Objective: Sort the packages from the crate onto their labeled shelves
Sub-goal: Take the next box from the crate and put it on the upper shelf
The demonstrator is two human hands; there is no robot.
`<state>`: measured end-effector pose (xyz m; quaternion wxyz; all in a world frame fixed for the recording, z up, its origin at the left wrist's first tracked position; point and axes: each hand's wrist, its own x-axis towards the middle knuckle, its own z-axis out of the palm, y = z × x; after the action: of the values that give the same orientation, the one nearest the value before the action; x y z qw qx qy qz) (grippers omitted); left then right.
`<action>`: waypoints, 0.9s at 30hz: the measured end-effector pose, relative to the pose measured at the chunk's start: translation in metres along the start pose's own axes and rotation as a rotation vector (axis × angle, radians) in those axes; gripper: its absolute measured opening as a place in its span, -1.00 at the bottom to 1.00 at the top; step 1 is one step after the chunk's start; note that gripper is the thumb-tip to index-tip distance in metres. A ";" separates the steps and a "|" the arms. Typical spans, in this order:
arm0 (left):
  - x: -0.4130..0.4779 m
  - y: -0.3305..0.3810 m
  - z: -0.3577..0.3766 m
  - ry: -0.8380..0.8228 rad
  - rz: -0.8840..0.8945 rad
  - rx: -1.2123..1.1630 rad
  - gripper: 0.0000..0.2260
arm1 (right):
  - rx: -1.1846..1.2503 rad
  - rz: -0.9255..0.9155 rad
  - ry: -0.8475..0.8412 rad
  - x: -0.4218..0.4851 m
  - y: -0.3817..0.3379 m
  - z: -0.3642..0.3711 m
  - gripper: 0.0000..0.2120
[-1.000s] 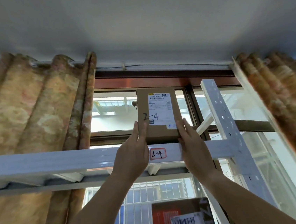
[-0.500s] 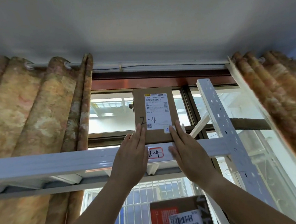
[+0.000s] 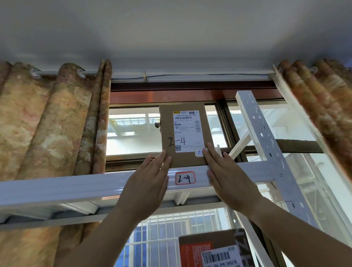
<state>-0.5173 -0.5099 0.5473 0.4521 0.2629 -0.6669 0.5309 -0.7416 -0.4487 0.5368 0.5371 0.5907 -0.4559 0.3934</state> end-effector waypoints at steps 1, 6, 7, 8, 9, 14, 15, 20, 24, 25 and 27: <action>0.000 0.001 0.000 -0.001 -0.002 0.005 -0.45 | -0.014 0.001 -0.003 0.000 0.000 -0.001 -0.37; -0.001 0.005 0.001 0.006 -0.009 -0.033 -0.49 | -0.056 0.008 -0.065 0.000 -0.001 -0.006 -0.36; -0.001 0.006 0.002 0.013 -0.008 -0.033 -0.51 | -0.069 0.010 -0.069 -0.001 -0.001 -0.007 -0.37; -0.002 0.006 0.002 0.019 -0.006 -0.032 -0.53 | -0.089 0.014 -0.064 -0.002 -0.001 -0.007 -0.39; -0.003 0.007 0.002 0.026 -0.005 -0.029 -0.54 | -0.108 0.023 -0.051 -0.004 -0.002 -0.006 -0.42; -0.009 0.015 0.000 0.050 -0.060 -0.034 -0.53 | -0.143 0.091 0.036 -0.018 -0.017 -0.005 -0.47; -0.011 0.017 0.001 0.050 -0.072 -0.034 -0.53 | -0.151 0.070 0.060 -0.021 -0.021 -0.005 -0.49; -0.043 0.023 -0.001 0.053 -0.011 0.006 -0.53 | -0.101 -0.126 0.081 -0.039 -0.045 -0.002 -0.47; -0.097 0.022 -0.006 -0.006 0.074 0.005 -0.52 | -0.018 -0.281 0.064 -0.060 -0.086 0.009 -0.41; -0.114 0.021 -0.007 -0.026 0.087 0.000 -0.52 | 0.027 -0.313 0.062 -0.067 -0.099 0.013 -0.39; -0.150 0.013 -0.012 -0.092 0.070 0.010 -0.52 | 0.129 -0.364 0.062 -0.080 -0.128 0.022 -0.38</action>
<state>-0.4561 -0.5142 0.4098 0.4006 0.2660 -0.6931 0.5370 -0.6408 -0.4604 0.4227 0.5741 0.6844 -0.2985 0.3361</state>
